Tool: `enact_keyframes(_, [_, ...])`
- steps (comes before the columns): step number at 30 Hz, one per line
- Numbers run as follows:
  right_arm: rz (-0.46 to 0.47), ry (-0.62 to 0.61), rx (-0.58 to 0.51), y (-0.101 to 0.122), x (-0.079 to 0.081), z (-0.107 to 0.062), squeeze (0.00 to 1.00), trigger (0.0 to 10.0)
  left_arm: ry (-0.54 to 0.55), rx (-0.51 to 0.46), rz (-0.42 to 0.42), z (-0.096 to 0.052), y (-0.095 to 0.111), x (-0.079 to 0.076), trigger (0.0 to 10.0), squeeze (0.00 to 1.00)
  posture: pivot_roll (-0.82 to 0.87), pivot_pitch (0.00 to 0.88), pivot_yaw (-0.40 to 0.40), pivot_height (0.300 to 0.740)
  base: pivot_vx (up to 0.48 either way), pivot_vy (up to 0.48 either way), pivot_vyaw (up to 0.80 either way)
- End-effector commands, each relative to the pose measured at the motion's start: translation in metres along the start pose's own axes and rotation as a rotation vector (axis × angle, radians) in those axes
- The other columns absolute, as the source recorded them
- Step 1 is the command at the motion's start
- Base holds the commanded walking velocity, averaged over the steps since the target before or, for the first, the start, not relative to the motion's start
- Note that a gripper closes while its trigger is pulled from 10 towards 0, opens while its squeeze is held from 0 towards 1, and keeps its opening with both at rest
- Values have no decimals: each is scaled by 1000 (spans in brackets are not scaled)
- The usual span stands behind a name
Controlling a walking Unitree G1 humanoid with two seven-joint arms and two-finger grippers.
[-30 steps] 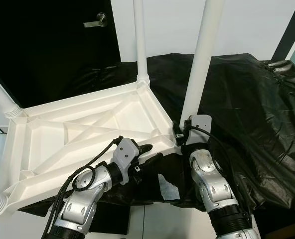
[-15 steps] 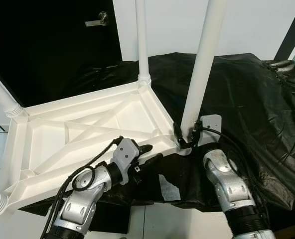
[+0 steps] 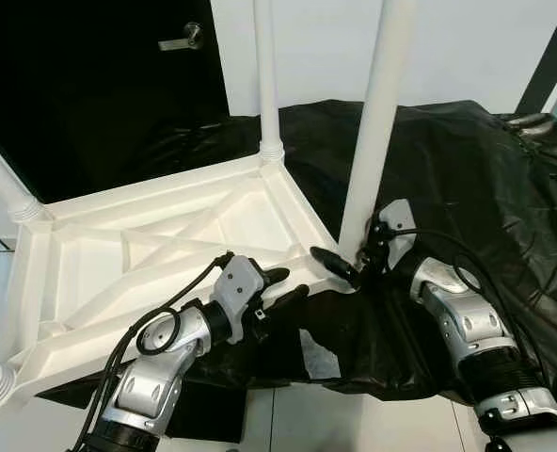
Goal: Building children table
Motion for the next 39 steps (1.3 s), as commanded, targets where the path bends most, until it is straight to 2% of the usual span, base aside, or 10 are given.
enact_keyframes(1, [-20,54,15,-3,4,3,0,3333,-33,6,3,1,0,-2,10000,0,-10,0,25,740,0,0,0])
enact_keyframes(2, [-14,60,26,-6,3,2,0,0,-28,4,2,0,0,-2,10000,0,-3,0,17,740,0,0,0])
enact_keyframes(12, [21,5,87,-19,5,-6,0,0,-15,5,-6,-3,-1,-5,10000,0,0,0,12,740,0,0,0])
enact_keyframes(13, [12,-45,123,-23,3,-6,0,7961,-16,5,-7,-3,-2,-5,10000,0,-4,0,13,740,0,0,0])
enact_keyframes(14, [15,-98,148,-27,3,-6,0,10000,-19,5,-8,-3,-2,-5,10000,0,-8,0,14,740,0,0,0])
enact_keyframes(24, [104,-337,210,-36,17,-2,0,10000,-40,11,-13,-2,-3,-8,10000,0,-24,0,23,740,0,0,0])
enact_keyframes(29, [134,-591,270,-37,30,-3,0,10000,-52,14,-18,-1,-4,-10,10000,0,-32,0,19,740,0,0,0])
enact_keyframes(33, [150,-668,284,-37,30,-4,0,10000,-53,14,-19,-1,-4,-10,10000,0,-33,0,18,740,0,0,0])
enact_keyframes(34, [215,-805,295,-36,38,-1,0,10000,-55,11,-22,0,-4,-11,10000,0,-34,0,21,740,0,0,0])
enact_keyframes(39, [234,-814,255,-28,45,5,0,10000,-66,11,-27,0,-4,-13,10000,0,-44,0,31,740,0,0,0])
Point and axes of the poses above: a point about 5 cm out from each wrist's last joint towards the gripper, its own z axis pointing out of the wrist towards the gripper, its own y axis along the axis of the wrist's last joint, x = y × z, the point moved 1 cm from there along z, pointing out of the wrist towards the gripper, and after that the axes turned 9 degrees about -z, right-handed, at the moved point
